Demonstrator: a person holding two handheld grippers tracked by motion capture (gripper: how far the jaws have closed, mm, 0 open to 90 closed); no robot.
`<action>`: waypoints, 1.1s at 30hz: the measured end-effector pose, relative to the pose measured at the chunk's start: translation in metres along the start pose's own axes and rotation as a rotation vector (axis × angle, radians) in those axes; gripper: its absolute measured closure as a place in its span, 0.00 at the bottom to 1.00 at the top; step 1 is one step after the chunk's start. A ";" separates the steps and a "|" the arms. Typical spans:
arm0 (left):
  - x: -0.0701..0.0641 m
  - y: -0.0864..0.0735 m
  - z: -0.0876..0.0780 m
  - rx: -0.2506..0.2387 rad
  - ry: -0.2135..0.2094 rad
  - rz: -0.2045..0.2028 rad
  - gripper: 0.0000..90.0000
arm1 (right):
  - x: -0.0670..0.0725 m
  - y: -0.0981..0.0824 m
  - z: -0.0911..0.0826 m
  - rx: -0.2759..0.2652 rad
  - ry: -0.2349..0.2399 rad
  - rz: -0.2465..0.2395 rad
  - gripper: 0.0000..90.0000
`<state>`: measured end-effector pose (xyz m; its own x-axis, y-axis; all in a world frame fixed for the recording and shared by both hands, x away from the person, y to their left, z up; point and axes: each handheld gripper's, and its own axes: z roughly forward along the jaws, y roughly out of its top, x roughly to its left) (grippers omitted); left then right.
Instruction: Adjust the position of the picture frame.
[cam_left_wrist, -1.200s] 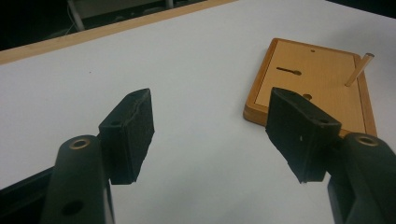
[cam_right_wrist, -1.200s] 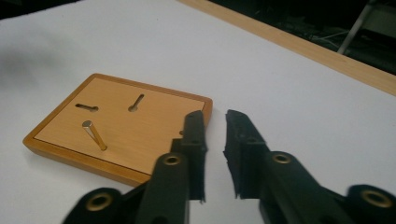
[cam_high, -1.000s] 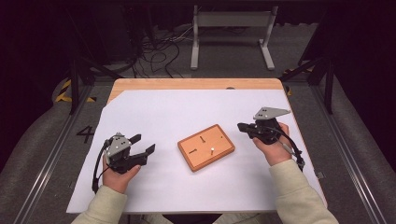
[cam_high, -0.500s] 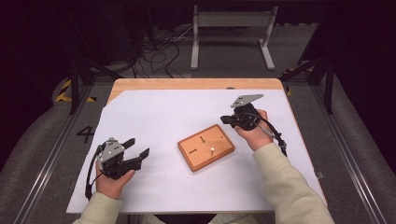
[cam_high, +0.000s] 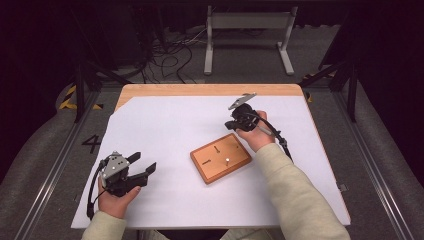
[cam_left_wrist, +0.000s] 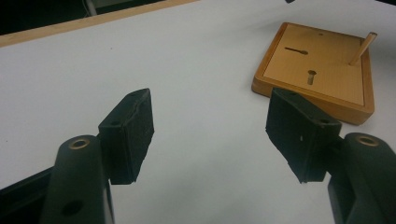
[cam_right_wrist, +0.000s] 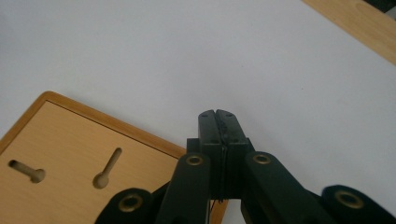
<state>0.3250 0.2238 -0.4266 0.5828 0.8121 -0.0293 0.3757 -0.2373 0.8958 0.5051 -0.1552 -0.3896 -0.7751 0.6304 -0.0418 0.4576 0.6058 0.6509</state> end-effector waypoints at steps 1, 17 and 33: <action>0.000 -0.001 0.000 0.005 0.000 0.004 0.36 | -0.001 0.001 0.003 0.008 0.002 -0.001 1.00; -0.004 -0.002 0.000 0.021 -0.009 0.022 0.36 | -0.009 0.000 0.050 0.199 -0.005 0.003 1.00; -0.012 -0.001 0.009 0.042 -0.043 0.053 0.36 | -0.009 0.002 0.037 0.197 -0.009 -0.006 1.00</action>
<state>0.3242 0.2095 -0.4308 0.6325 0.7746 -0.0017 0.3724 -0.3021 0.8775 0.5291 -0.1420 -0.4160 -0.7750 0.6298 -0.0525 0.5298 0.6926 0.4895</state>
